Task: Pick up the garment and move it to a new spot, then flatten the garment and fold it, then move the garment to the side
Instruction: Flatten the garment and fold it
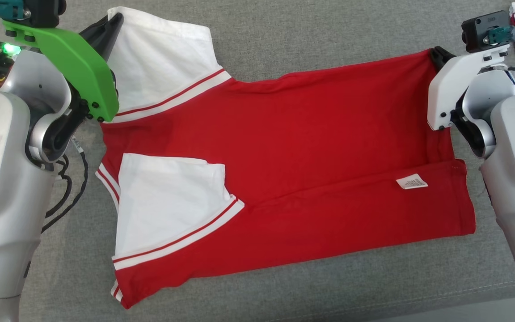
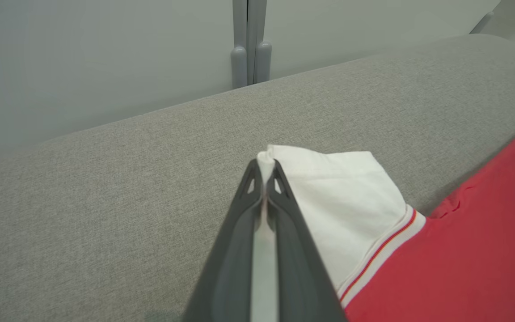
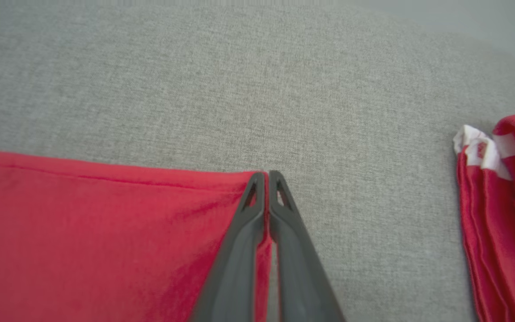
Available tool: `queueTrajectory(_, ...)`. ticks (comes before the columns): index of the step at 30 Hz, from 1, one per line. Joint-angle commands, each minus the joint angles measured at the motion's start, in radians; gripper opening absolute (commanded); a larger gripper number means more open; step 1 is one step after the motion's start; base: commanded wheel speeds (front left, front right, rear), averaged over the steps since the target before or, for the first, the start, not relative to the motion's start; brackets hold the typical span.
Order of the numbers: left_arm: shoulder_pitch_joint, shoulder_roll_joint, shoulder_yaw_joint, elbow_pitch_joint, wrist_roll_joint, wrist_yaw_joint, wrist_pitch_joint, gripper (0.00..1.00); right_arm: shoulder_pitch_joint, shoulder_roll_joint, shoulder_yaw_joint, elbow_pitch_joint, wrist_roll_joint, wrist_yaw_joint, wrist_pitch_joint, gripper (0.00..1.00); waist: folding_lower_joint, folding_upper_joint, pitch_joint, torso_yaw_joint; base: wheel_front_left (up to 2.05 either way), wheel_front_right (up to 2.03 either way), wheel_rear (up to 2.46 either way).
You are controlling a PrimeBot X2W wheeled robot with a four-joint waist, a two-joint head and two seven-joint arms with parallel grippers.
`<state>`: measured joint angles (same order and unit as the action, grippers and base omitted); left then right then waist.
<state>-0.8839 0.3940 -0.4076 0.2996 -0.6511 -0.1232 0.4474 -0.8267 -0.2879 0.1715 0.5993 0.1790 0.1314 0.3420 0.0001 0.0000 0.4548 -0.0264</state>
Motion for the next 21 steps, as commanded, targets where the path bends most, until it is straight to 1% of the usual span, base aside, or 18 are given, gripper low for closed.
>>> queueTrajectory(1,0.004,0.007,0.004,0.003,-0.006,0.000,-0.011,0.00,-0.020,-0.005,-0.005,0.002,-0.006,-0.002,-0.019,0.00,-0.0001,0.0000,-0.002,-0.002,0.00,0.00,0.00)
queueTrajectory(8,-0.019,0.003,0.018,0.011,0.005,0.009,-0.062,0.00,-0.045,0.008,-0.015,-0.010,-0.016,-0.002,-0.105,0.00,-0.0001,0.0000,-0.023,-0.011,0.00,0.00,0.00)
queueTrajectory(13,-0.002,0.002,0.023,0.000,-0.007,0.005,-0.095,0.00,-0.010,0.011,-0.011,-0.035,-0.012,-0.002,-0.154,0.00,-0.0001,0.0000,-0.045,-0.011,0.00,0.00,0.00)
queueTrajectory(17,0.078,0.020,0.025,-0.062,-0.019,0.002,-0.128,0.00,0.058,0.010,0.001,-0.080,0.007,-0.002,-0.195,0.00,-0.0001,0.0000,-0.071,-0.012,0.00,0.00,0.00)
queueTrajectory(19,0.142,0.037,0.028,-0.120,-0.026,0.004,-0.142,0.00,0.112,0.007,0.001,-0.113,0.015,-0.002,-0.209,0.00,-0.0001,0.0000,-0.087,-0.011,0.00,0.00,0.00)
queueTrajectory(21,0.223,0.058,0.033,-0.194,-0.035,0.015,-0.153,0.00,0.172,0.000,-0.009,-0.156,0.025,-0.002,-0.222,0.00,-0.0001,0.0000,-0.101,-0.008,0.00,0.00,0.00)
